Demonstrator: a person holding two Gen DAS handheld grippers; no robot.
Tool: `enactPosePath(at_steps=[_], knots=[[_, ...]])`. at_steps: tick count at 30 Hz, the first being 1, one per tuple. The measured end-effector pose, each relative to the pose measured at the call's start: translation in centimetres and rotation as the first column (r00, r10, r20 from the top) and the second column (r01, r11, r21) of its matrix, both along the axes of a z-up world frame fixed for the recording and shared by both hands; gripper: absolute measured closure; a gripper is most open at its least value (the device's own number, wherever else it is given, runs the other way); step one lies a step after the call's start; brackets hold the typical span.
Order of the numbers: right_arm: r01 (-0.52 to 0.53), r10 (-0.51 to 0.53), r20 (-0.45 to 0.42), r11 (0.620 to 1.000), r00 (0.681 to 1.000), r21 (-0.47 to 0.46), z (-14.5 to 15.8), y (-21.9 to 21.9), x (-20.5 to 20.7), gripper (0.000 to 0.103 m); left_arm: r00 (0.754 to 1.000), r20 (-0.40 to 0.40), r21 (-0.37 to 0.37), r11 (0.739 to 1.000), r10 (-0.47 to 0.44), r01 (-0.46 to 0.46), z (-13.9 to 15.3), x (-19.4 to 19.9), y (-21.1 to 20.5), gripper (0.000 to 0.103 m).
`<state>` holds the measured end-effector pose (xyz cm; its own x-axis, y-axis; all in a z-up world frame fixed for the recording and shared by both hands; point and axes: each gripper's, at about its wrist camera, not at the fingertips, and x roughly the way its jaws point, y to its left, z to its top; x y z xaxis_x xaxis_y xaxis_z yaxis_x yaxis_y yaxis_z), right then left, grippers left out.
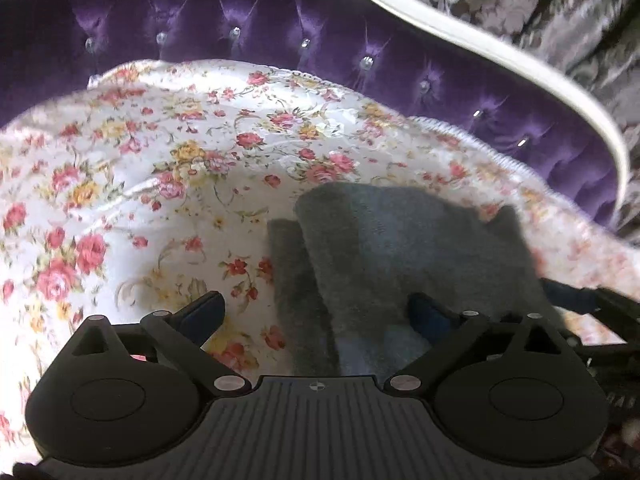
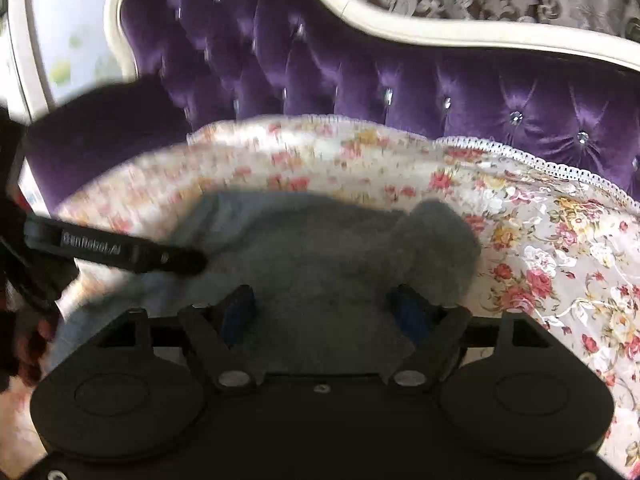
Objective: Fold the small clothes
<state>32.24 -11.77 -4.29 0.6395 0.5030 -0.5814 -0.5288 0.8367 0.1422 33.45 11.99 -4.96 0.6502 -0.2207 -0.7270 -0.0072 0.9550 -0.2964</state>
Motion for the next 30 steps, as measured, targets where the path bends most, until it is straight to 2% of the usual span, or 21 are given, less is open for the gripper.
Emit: enactPosePath(at_steps=[4, 8, 15, 20, 26, 30], knots=[[0.056, -0.055, -0.013, 0.982, 0.998, 0.178, 1.5, -4.3, -1.0, 0.019, 0.999, 0.031, -0.048, 0.999, -0.019, 0.021, 1.5, -2.3, 1.5, 0.003], [0.098, -0.072, -0.099, 0.953, 0.992, 0.286, 1.1, -7.9, -0.6, 0.012, 0.995, 0.03, -0.072, 0.992, -0.097, 0.099, 2.0, -4.7, 1.5, 0.002], [0.13, -0.064, -0.202, 0.933, 0.977, 0.334, -1.3, -9.9, 0.0, 0.011, 0.978, -0.04, -0.161, 0.968, -0.202, 0.193, 0.1, -6.4, -0.2, 0.0], [0.142, -0.022, -0.279, 0.897, 0.96, 0.418, -2.8, -9.6, 1.1, 0.01, 0.97, -0.053, -0.194, 0.955, -0.239, 0.225, -1.1, -5.5, -1.6, 0.0], [0.129, 0.011, -0.311, 0.896, 0.95, 0.426, -4.3, -8.3, 2.8, 0.01, 0.965, -0.032, -0.219, 0.944, -0.26, 0.247, -1.7, -4.1, -3.0, 0.0], [0.122, 0.033, -0.308, 0.873, 0.951, 0.472, -4.8, -7.5, 3.9, 0.008, 0.966, -0.021, -0.25, 0.937, -0.258, 0.245, -1.9, -3.3, -3.1, 0.001]])
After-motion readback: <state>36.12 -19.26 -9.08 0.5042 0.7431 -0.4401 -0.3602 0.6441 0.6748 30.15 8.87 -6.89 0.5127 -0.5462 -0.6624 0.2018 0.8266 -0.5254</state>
